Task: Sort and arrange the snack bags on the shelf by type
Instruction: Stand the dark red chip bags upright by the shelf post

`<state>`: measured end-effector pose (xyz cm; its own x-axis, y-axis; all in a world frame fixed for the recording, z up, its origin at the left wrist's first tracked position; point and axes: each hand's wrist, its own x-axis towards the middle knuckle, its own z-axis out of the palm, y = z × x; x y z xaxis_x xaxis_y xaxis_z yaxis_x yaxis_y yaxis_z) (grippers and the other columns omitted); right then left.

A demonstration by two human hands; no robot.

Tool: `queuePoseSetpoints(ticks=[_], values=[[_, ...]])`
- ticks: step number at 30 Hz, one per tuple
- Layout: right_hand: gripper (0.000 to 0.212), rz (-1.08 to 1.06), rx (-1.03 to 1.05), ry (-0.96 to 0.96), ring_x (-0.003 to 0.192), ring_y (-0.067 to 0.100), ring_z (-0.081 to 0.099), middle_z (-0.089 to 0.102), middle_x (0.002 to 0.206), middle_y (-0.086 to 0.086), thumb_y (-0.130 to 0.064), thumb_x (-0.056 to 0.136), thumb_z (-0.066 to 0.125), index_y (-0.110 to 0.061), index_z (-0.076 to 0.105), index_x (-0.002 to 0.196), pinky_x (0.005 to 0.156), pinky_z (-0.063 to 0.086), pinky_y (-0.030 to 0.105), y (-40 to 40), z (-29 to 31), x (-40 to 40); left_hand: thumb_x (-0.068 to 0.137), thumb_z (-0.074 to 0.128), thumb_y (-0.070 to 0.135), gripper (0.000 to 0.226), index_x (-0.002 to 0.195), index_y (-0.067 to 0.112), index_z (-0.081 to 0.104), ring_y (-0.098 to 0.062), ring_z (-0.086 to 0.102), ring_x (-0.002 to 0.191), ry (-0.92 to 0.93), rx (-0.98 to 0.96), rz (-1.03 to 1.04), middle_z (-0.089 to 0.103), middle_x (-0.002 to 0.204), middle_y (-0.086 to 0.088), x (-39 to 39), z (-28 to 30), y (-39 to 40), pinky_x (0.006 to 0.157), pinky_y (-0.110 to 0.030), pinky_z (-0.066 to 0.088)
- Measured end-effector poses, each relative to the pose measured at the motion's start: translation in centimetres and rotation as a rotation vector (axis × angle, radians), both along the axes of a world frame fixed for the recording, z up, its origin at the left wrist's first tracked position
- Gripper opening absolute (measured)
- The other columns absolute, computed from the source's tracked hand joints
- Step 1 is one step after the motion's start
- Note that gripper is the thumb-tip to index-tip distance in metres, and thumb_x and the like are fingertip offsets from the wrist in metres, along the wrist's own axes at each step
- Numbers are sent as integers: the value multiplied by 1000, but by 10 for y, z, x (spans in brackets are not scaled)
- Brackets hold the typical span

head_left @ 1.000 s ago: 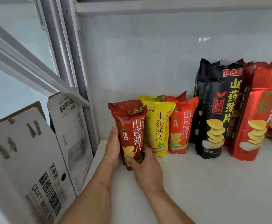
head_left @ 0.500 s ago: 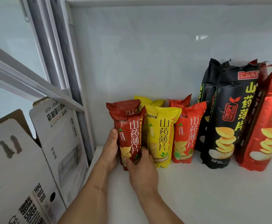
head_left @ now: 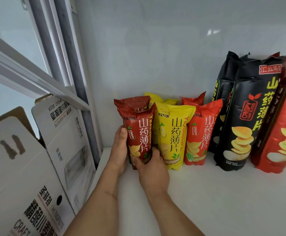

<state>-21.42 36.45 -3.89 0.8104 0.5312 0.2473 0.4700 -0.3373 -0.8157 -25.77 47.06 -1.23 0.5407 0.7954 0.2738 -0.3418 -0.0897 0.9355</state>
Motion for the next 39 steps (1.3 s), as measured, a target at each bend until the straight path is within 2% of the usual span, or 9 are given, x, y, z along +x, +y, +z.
queuePoseSetpoints(ticks=[2,6,10,13,16,21,25,35,39], values=[[67,1,12,8,117,20,58,60,130,-4,-55,80,70,-27,43,135,85,52,35,-1,0,-1,54,64,93,111,138,21,52,-11,67,115,40,21,35,69,128,1,-4,-3,-3,95,-33,57],[72,19,50,13,113,18,60,62,126,-5,-49,75,77,-27,44,134,85,54,38,-3,-2,-2,49,71,87,124,151,26,35,-1,68,107,155,36,78,58,140,5,-15,-8,-17,89,-24,56],[51,32,13,-45,111,21,60,62,122,-2,-42,84,73,-22,52,125,81,51,34,-16,-5,-4,58,74,73,117,156,28,29,-16,50,133,278,93,161,40,157,0,-24,-8,-27,109,-40,46],[40,-89,-36,-136,111,22,58,59,120,0,-46,91,64,-19,54,118,78,46,33,-35,-5,-4,73,81,54,96,152,24,37,-12,44,131,329,184,211,41,154,-1,-27,-9,-35,105,-33,43],[52,-290,45,-237,108,27,55,55,117,7,-49,86,69,-12,55,120,78,47,36,-49,-4,4,85,79,35,73,147,20,45,-8,47,122,356,228,211,48,148,-2,-28,-12,-38,94,-26,42],[72,-321,-12,-137,117,31,51,52,128,10,-53,82,71,-11,44,134,86,46,40,-55,-2,20,85,78,37,66,143,24,50,-20,62,119,366,178,197,64,132,1,-31,-18,-40,101,-39,52],[64,-255,-41,-108,117,30,54,53,132,7,-52,88,64,-15,42,137,88,46,40,-52,-6,25,85,79,35,64,142,24,51,-19,64,111,365,177,219,63,122,6,-32,-18,-41,97,-38,54],[52,-236,-107,-117,116,28,55,54,134,3,-42,94,59,-20,43,138,89,44,39,-49,-10,28,87,76,38,62,142,22,50,-22,62,116,407,190,257,63,133,0,-31,-23,-50,99,-45,54],[48,-241,-91,-110,115,28,57,57,131,4,-42,93,60,-19,46,134,90,47,40,-52,-9,27,88,75,39,64,144,19,48,-23,60,120,452,219,252,60,138,-1,-32,-25,-52,99,-37,51]])
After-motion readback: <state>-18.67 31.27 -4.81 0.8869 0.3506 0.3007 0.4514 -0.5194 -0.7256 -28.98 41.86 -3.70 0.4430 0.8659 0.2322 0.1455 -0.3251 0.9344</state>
